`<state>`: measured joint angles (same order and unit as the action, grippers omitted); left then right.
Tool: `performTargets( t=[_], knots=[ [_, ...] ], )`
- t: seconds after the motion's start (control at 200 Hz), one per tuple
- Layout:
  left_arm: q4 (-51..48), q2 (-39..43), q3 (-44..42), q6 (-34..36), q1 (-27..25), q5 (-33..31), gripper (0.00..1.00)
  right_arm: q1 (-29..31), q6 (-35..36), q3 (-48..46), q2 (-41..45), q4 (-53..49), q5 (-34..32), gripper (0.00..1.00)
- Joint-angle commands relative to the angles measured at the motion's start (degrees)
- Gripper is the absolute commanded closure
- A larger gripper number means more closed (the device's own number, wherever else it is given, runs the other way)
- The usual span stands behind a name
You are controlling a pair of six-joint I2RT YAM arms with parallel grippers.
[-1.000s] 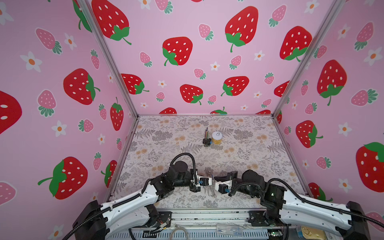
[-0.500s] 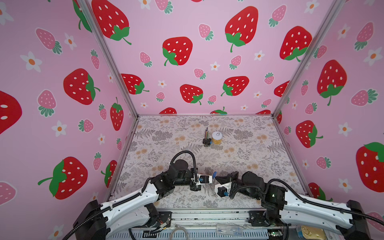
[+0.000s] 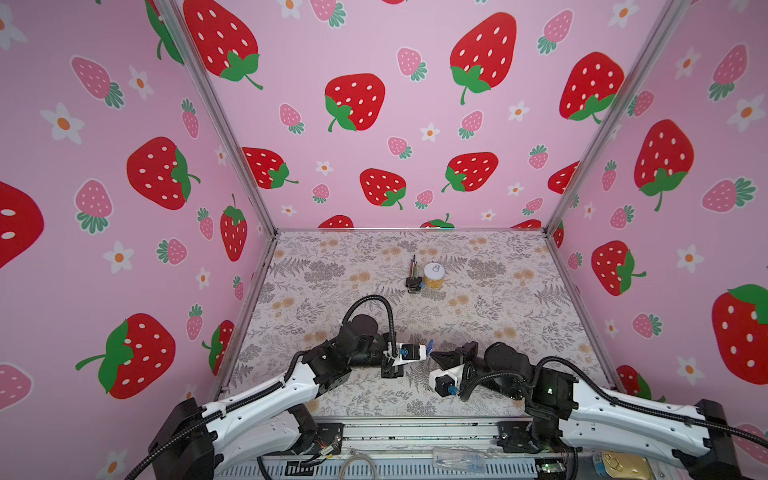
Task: Put the keys on the keyring
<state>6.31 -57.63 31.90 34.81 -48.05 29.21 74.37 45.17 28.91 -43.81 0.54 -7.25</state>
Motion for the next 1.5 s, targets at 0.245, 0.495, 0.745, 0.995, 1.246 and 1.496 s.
performTargets(
  t=[0.245, 0.495, 0.745, 0.995, 1.246, 1.496],
  knots=[
    [2.06, 1.19, 3.04, -1.45, 1.21, 1.46, 1.0, 0.95, 2.7, 2.95, -0.66, -6.16, -0.81, 1.0],
    [2.62, 1.57, 2.84, -1.39, 1.45, 3.7, 1.0, 1.04, 2.26, 3.88, -2.04, -6.93, -1.63, 1.0],
    [2.94, 2.07, 2.73, -1.66, 1.47, 4.01, 1.0, 1.04, 2.74, 4.19, -2.36, -7.61, -1.63, 1.0],
    [3.77, 2.43, 2.47, -2.36, 1.48, 4.63, 1.0, 1.13, 2.38, 3.84, -3.03, -8.77, -3.65, 1.0],
    [4.94, 2.76, 2.3, -3.77, 2.17, 6.09, 1.0, 1.13, 2.21, 2.21, -3.5, -8.07, -8.57, 1.0],
    [7.31, 1.45, 2.47, -6.68, 3.79, 8.22, 1.0, 1.13, 0.4, 2.2, -4.33, -6.27, -10.6, 0.89]
  ],
)
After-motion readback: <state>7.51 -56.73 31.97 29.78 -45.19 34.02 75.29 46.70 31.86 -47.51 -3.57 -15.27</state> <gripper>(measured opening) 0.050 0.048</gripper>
